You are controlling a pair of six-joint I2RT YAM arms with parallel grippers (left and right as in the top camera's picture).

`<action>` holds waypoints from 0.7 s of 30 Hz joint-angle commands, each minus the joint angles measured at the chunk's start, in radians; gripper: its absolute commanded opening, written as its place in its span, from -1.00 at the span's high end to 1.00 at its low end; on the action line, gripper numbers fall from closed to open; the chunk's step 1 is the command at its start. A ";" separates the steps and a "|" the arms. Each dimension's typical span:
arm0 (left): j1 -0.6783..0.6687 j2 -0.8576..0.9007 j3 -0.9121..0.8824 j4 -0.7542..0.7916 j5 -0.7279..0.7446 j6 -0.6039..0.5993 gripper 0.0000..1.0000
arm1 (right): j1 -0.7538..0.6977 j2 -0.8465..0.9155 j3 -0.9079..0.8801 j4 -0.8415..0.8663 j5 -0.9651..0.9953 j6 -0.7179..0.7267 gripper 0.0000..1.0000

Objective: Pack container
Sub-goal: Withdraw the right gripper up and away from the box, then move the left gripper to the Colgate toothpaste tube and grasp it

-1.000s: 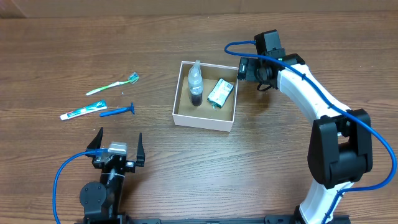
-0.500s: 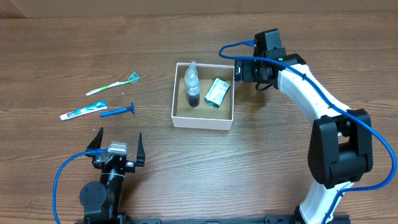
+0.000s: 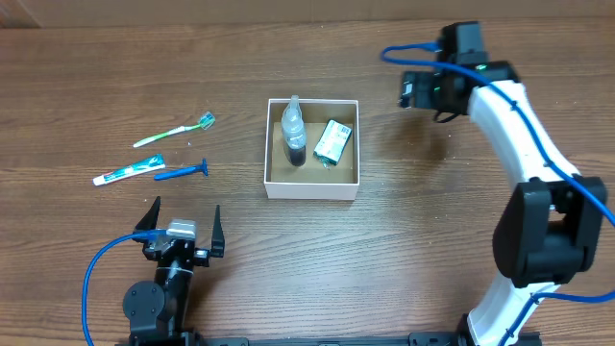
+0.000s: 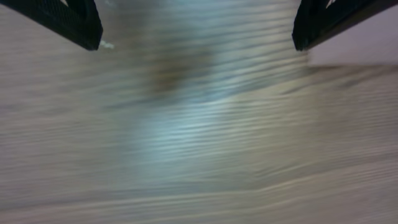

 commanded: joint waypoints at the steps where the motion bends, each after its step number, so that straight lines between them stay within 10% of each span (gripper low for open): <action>1: 0.005 -0.011 0.033 -0.009 0.035 -0.203 -1.00 | -0.105 -0.047 0.042 -0.043 0.080 0.077 -1.00; 7: 0.005 0.077 0.573 -0.492 -0.077 -0.278 -1.00 | -0.162 -0.047 0.042 -0.102 0.080 0.077 -1.00; 13: 0.004 0.552 1.004 -1.090 -0.086 -0.333 -1.00 | -0.162 -0.047 0.042 -0.101 0.080 0.077 -1.00; 21: 0.004 1.040 0.986 -1.006 0.075 -0.468 -1.00 | -0.162 -0.047 0.042 -0.101 0.080 0.077 -1.00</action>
